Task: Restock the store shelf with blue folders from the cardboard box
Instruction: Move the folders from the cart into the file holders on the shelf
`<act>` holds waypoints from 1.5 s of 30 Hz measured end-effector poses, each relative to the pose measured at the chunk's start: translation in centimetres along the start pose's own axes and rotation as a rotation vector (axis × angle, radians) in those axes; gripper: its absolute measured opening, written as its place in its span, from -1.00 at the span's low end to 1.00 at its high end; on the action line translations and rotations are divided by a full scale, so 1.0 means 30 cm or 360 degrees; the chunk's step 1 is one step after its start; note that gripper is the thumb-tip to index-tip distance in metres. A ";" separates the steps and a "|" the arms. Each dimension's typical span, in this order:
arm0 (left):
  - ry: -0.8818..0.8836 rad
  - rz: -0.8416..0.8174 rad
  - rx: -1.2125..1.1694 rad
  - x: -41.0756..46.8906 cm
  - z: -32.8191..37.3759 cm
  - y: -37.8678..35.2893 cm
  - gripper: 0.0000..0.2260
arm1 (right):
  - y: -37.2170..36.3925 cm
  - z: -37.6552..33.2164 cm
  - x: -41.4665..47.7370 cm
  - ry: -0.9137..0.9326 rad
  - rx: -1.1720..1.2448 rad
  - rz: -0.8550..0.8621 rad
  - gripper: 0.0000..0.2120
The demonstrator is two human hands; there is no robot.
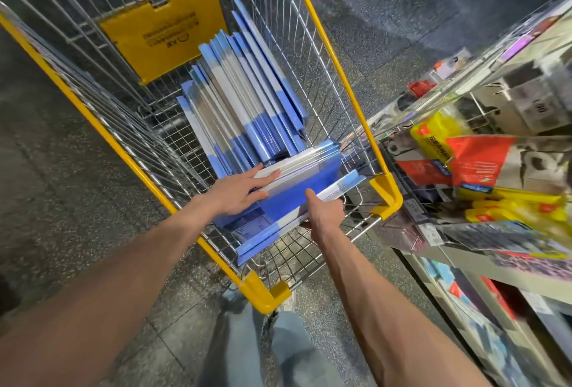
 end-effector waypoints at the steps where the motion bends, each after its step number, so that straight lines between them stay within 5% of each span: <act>1: 0.0012 -0.0010 0.0002 0.000 0.002 0.000 -0.51 | 0.001 0.001 0.007 -0.0008 -0.0011 0.0014 -0.31; 8: 0.0062 -0.0025 -0.0022 -0.004 0.004 -0.003 -0.50 | 0.006 -0.020 -0.069 0.0014 -0.0073 -0.0031 -0.75; 17: 0.0162 -0.0151 -0.0356 -0.022 0.058 0.007 -0.44 | 0.071 -0.012 -0.199 0.0070 0.0101 -0.0065 -0.91; 24: 0.0081 0.0100 -0.0637 -0.142 0.168 0.062 -0.49 | 0.015 -0.150 -0.217 0.0230 -0.0137 -0.0070 -0.74; 27: 0.0105 -0.0051 -0.0740 -0.204 0.161 -0.028 -0.42 | 0.013 -0.190 -0.201 0.0208 -0.0202 -0.0094 -0.69; 31: 0.0207 -0.0171 -0.0222 -0.201 0.154 -0.092 -0.23 | 0.047 -0.228 -0.180 0.0157 -0.0068 -0.0152 -0.89; 39: 0.0244 -0.0094 0.0062 -0.202 0.201 0.000 -0.53 | 0.070 -0.235 -0.148 0.0111 0.0005 -0.0258 -0.81; 42: 0.0214 0.0022 0.0204 -0.211 0.259 0.039 -0.69 | 0.081 -0.252 -0.195 0.0148 -0.0004 -0.0200 -0.61; 45: 0.0213 0.0095 0.0376 -0.220 0.321 0.066 -0.66 | 0.074 -0.263 -0.263 0.0155 -0.0027 -0.0209 -0.58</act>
Point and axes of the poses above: each hand's wrist, its own x-axis towards the middle knuckle, its own y-axis out of the back of the hand, z = x × y, the point moved 7 cm from there along x, towards the middle knuckle, and after that the axes turned 7 degrees about -z, right-handed, at the moved point
